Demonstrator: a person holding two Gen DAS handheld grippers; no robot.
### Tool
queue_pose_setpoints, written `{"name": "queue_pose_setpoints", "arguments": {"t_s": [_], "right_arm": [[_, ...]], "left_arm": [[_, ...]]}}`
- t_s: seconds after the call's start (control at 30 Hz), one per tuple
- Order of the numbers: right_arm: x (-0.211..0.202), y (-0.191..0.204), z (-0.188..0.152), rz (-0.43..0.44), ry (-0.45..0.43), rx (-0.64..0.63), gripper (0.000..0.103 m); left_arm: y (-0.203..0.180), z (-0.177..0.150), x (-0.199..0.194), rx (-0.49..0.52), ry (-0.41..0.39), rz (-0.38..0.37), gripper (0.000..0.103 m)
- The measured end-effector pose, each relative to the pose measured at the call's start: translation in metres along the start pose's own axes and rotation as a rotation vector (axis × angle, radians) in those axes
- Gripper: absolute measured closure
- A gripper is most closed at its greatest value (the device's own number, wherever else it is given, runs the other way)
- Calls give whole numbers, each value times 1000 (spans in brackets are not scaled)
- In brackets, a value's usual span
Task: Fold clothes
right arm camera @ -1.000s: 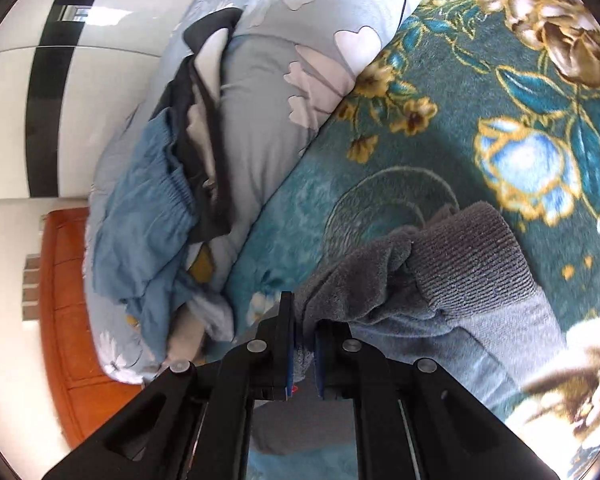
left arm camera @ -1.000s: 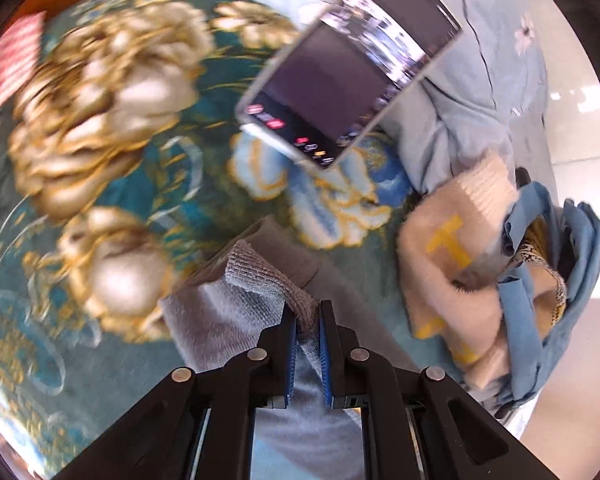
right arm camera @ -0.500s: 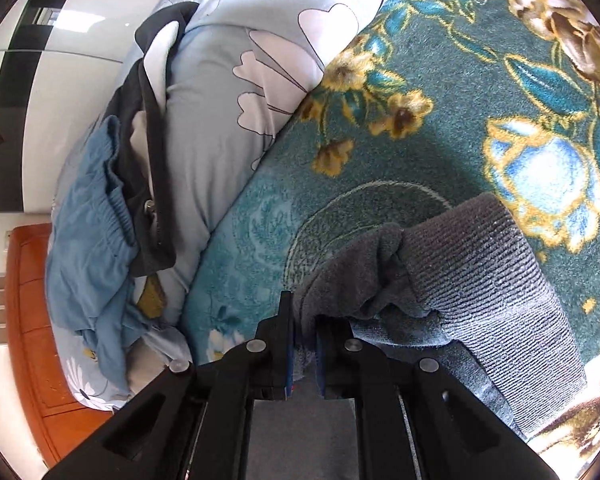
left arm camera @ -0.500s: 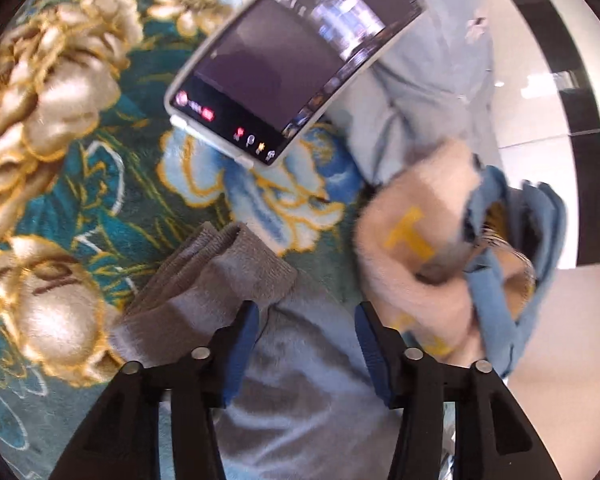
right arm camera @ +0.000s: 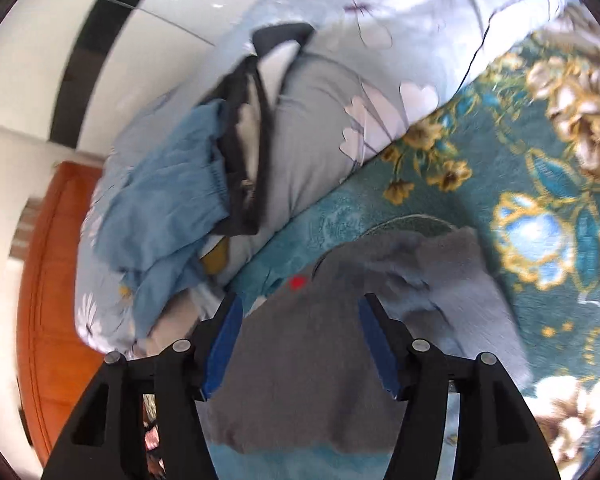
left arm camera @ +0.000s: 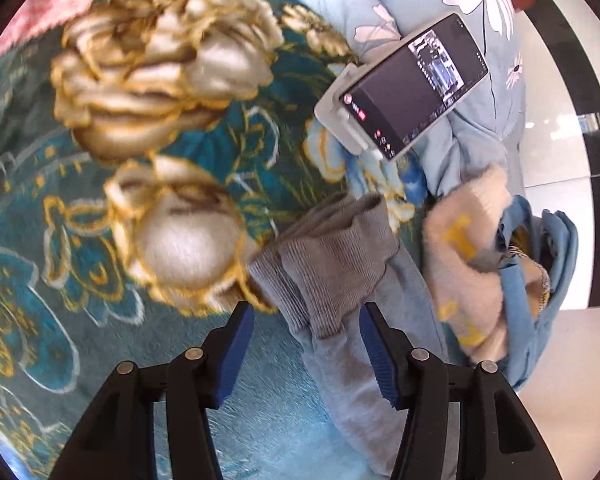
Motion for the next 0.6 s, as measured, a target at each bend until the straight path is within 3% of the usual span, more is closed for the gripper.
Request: {"name": "queue_pose_setpoints", "arguments": {"t_s": [0.2, 0.33, 0.47, 0.6], "right_arm": [[-31, -74, -61, -67, -3, 154, 30], [-19, -109, -90, -45, -1, 319, 29], [-3, -112, -90, 17, -41, 411, 29], [17, -109, -81, 20, -83, 447, 29]], "left_arm": [[12, -6, 19, -25, 4, 15, 44], [18, -6, 28, -52, -4, 1, 44], [18, -1, 31, -64, -24, -11, 43], [17, 8, 29, -99, -62, -63, 45]]}}
Point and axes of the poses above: each gripper's, at about its wrist camera, not at the fingertips, and x roughly the way its jaws point, y to its left, z to its top, the point moved 10 cm from there along x, roughly the way its jaws point, and after that the axes turned 2 degrees about -y, right-handed, at the moved point
